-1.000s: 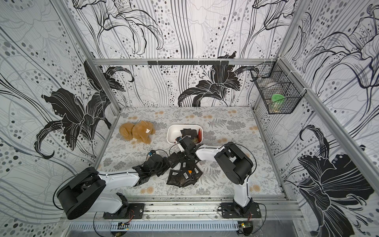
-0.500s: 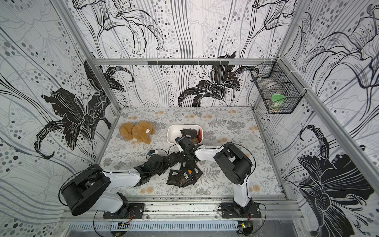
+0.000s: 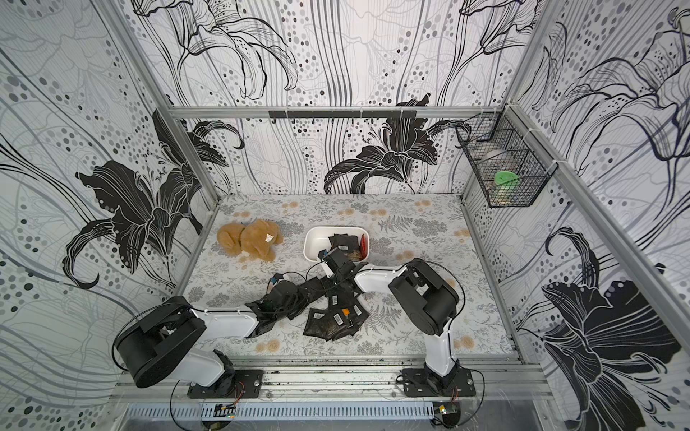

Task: Put the tea bags into the storage box
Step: Pick up the tea bag from the center of the board, then place the tea bag in the storage box.

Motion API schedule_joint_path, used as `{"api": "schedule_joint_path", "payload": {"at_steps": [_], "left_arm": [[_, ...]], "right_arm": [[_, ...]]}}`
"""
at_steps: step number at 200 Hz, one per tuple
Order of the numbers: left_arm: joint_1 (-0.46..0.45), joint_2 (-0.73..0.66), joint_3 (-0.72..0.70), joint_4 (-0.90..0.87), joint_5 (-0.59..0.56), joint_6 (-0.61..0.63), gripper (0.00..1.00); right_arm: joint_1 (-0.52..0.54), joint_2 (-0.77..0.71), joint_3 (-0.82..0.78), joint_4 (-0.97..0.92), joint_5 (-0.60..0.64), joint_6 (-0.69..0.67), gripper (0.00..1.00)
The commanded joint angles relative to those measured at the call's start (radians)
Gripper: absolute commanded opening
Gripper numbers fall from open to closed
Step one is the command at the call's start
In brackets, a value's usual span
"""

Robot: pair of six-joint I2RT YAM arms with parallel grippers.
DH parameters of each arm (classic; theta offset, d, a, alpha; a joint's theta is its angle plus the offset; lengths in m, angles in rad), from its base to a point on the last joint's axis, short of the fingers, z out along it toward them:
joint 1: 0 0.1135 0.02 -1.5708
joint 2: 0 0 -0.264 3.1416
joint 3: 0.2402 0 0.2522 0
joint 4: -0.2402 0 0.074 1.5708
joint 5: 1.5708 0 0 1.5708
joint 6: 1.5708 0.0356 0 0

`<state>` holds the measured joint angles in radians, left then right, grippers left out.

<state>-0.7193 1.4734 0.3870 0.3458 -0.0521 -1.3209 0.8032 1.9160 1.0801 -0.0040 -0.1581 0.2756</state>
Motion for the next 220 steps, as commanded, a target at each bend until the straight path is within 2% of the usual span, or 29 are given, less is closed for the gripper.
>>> {"api": "schedule_joint_path", "payload": {"at_steps": [1,25,53,79,101,109,120,149,177,205,220], "left_arm": [[-0.005,-0.006,0.032,-0.088,-0.001,0.042,0.17],[-0.004,-0.053,0.033,-0.137,-0.016,0.058,0.06],[-0.004,-0.137,0.038,-0.227,-0.035,0.088,0.01],[-0.003,-0.248,0.064,-0.37,-0.061,0.131,0.0],[-0.005,-0.379,0.09,-0.518,-0.117,0.174,0.0],[-0.006,-0.427,0.107,-0.575,-0.14,0.194,0.0],[-0.006,-0.487,0.138,-0.647,-0.163,0.22,0.0],[-0.005,-0.564,0.243,-0.784,-0.204,0.288,0.0],[-0.005,-0.531,0.352,-0.774,-0.178,0.35,0.0],[-0.006,-0.375,0.495,-0.71,-0.138,0.419,0.0],[-0.005,-0.254,0.6,-0.695,-0.12,0.46,0.0]], "right_arm": [[0.007,-0.05,-0.042,0.024,0.002,0.01,0.0],[0.008,-0.102,-0.085,0.065,0.039,0.022,0.02],[0.008,-0.199,-0.16,0.123,0.133,0.044,0.13],[0.007,-0.305,-0.228,0.142,0.304,0.082,0.43],[0.004,-0.37,-0.264,0.144,0.378,0.107,0.71],[0.003,-0.394,-0.277,0.148,0.403,0.115,0.87],[0.002,-0.425,-0.296,0.155,0.433,0.124,0.98],[0.0,-0.515,-0.336,0.161,0.47,0.128,0.96],[-0.01,-0.641,-0.409,0.151,0.495,0.16,0.96],[-0.087,-0.757,-0.509,0.122,0.557,0.235,0.96],[-0.193,-0.798,-0.552,0.13,0.475,0.275,0.96]]}}
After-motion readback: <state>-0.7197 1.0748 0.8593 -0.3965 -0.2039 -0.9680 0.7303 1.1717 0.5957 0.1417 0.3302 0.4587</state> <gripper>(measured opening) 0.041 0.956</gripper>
